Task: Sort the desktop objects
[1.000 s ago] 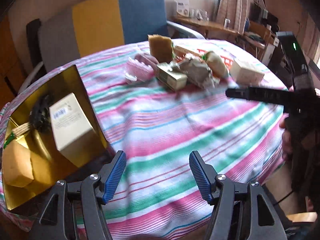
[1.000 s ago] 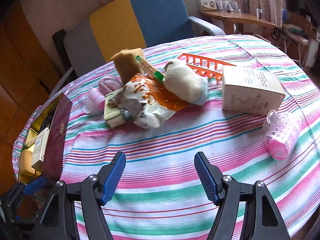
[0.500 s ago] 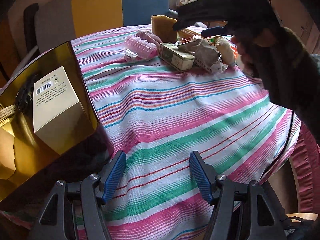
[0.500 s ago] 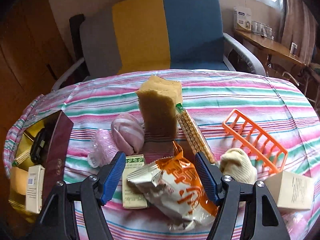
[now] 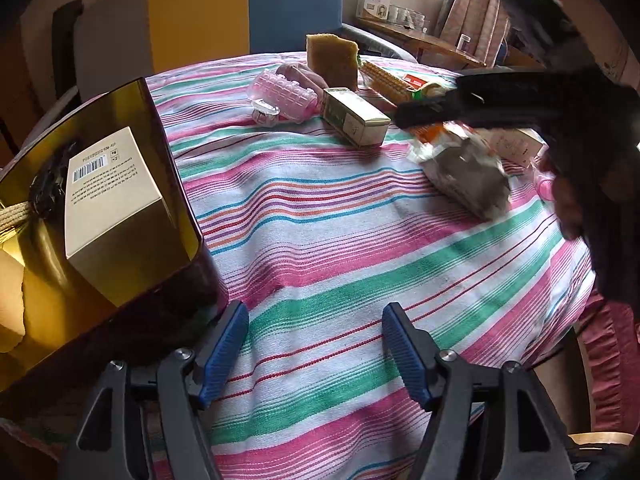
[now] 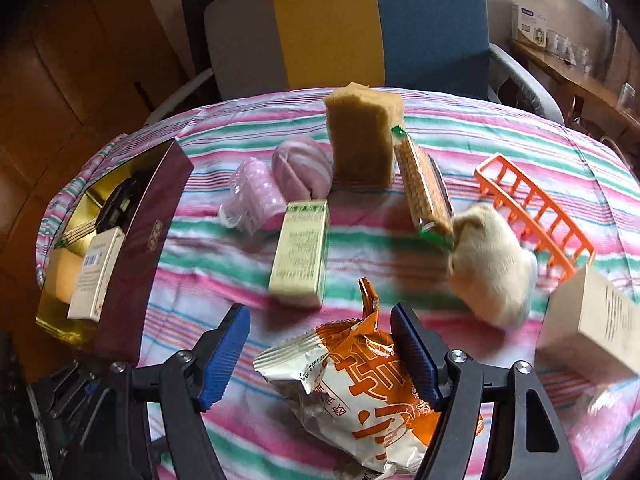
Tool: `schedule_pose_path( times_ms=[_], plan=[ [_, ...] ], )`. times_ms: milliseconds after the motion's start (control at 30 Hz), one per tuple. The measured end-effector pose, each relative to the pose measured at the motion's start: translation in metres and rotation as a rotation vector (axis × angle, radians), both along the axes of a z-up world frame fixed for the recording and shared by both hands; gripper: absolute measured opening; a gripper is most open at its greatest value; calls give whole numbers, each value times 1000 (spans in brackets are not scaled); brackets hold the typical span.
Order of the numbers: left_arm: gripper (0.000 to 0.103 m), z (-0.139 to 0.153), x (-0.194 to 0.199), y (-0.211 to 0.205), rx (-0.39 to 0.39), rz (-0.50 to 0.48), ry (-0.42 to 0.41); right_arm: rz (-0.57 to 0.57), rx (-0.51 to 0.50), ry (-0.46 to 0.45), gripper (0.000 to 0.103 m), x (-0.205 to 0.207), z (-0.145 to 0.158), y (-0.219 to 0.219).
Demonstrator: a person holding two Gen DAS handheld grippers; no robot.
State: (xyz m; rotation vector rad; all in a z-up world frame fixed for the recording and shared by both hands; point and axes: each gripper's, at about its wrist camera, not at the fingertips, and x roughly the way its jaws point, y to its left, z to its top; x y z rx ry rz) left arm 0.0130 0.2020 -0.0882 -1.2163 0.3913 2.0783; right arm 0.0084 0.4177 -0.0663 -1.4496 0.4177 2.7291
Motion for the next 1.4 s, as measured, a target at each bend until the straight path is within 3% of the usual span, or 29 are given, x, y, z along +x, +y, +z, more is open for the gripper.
schedule_pose_path(
  times_ms=[167,267,500,867,1100,1200,1233,1333,1400],
  plan=[
    [71,5,0,0,-11,11,-28,-85,-72,20,75,53,-4,8],
    [71,12,-8,2,22,19,-72,-173,-118,63,76,83,-2,22],
    [71,40,-35,46,58,2,-69,-319,-158,104,77,117,-9,51],
    [71,28,-91,119,4,34,-111,-343,-250,126,85,127,-31,67],
    [70,12,-120,150,-37,70,-135,-312,-286,157,98,125,-34,67],
    [60,2,-128,156,-65,78,-139,-305,-289,168,103,124,-35,65],
    [52,-1,-129,157,-73,79,-139,-306,-288,170,103,124,-35,64],
    [36,-9,-127,149,-62,70,-155,-308,-287,178,103,124,-35,64],
    [30,-9,-121,142,-57,50,-133,-307,-284,181,103,125,-36,65]
  ],
)
